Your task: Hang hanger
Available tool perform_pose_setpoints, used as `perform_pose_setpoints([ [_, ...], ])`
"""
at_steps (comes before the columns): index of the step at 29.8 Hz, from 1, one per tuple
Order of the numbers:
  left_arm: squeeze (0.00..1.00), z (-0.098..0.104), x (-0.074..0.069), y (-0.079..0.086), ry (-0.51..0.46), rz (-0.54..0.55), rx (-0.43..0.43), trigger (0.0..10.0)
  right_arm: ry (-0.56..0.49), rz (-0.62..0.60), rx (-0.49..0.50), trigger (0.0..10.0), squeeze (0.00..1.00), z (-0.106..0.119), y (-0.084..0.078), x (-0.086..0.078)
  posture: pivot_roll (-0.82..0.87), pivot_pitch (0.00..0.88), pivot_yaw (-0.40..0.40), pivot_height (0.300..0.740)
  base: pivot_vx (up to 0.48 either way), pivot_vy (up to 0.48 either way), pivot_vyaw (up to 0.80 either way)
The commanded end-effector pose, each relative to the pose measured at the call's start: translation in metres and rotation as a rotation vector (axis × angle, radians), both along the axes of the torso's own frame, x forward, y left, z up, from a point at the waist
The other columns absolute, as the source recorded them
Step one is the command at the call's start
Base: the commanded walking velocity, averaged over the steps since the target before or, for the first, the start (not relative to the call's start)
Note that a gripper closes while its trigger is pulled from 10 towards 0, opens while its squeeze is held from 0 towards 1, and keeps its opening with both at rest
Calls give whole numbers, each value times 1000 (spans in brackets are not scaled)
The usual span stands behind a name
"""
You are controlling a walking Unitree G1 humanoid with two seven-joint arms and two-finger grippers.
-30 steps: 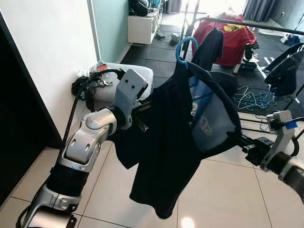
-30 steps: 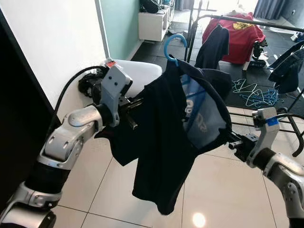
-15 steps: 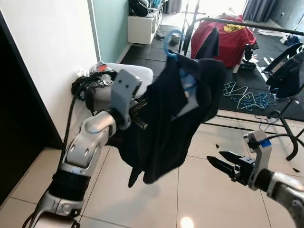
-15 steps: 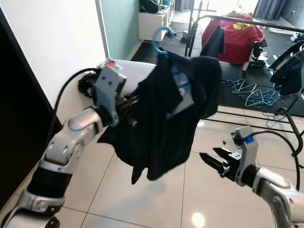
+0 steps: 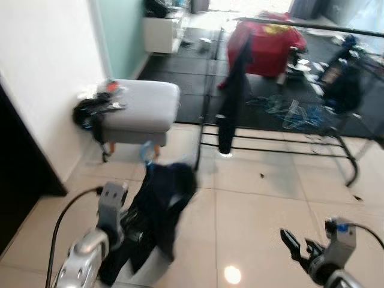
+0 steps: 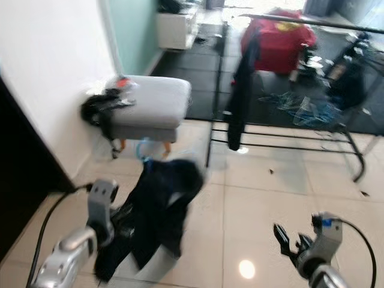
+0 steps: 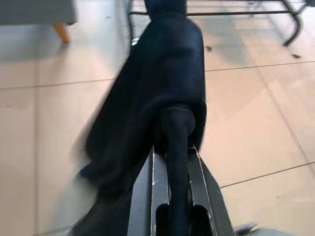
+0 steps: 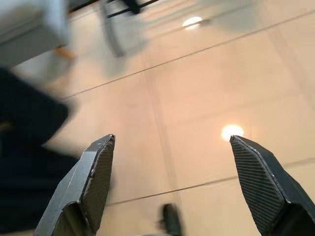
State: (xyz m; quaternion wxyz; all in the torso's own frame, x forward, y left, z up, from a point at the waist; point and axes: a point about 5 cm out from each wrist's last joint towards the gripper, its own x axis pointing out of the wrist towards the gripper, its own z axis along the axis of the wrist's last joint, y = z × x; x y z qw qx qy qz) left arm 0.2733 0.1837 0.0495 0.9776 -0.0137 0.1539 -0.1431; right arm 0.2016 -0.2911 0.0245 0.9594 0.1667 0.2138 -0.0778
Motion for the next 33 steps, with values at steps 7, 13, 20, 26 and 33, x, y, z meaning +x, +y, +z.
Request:
perform_pose_setpoints([
  [7, 0, -6, -1, 7, -43, 73, 7, 10000, 45, -49, -54, 10000, 0, -24, -5, -15, -49, 81, -74, 740, 0, 0, -571],
  [13, 0, -3, 2, 5, -73, 74, -5, 10000, 17, -86, -10, 10000, 0, -29, -5, -17, -53, 78, -71, 740, 0, -181, 0],
  [20, 0, -1, 7, 1, -97, 82, -14, 10000, 14, -81, -17, 10000, 0, -32, -8, -16, -56, 77, -73, 740, 0, -476, 0],
  [26, 0, 0, 11, -2, -116, 79, -20, 10000, 16, -79, -20, 10000, 0, -37, -10, -16, -55, 74, -73, 740, 0, -480, 0],
  [33, 0, 4, 14, -2, -130, 72, -23, 10000, 20, -77, -17, 10000, 0, -40, -11, -17, -54, 72, -70, 740, 0, -480, 0],
])
